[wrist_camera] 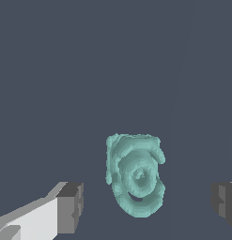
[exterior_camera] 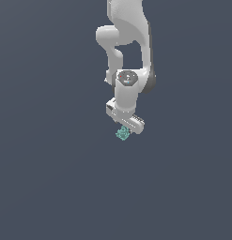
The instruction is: Pick up the object and move it to a goal position.
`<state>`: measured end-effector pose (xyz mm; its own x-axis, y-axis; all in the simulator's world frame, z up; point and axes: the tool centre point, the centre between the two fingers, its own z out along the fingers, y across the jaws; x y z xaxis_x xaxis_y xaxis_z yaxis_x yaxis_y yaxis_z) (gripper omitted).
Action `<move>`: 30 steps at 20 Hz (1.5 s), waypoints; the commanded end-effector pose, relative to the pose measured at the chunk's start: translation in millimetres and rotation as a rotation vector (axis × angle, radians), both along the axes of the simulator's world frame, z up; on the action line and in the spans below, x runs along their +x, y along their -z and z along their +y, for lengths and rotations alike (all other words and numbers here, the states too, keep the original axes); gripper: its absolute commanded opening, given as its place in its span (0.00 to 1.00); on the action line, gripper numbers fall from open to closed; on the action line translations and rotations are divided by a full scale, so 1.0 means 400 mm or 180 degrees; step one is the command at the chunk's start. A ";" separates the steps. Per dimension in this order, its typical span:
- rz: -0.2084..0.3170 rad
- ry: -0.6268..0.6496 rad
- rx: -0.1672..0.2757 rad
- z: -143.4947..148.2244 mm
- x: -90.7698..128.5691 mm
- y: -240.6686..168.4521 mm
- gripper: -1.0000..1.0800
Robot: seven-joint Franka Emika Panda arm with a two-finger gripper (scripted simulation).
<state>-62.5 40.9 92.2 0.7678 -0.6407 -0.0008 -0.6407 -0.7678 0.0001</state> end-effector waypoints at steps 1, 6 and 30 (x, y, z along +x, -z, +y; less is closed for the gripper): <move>-0.0002 0.0044 -0.0001 0.001 -0.003 0.003 0.96; -0.0001 0.0038 -0.0001 0.001 -0.003 0.006 0.96; -0.0002 0.0052 -0.0002 0.001 -0.005 0.129 0.00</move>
<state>-64.2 41.8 41.3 0.7574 -0.6529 0.0004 -0.6529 -0.7574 -0.0006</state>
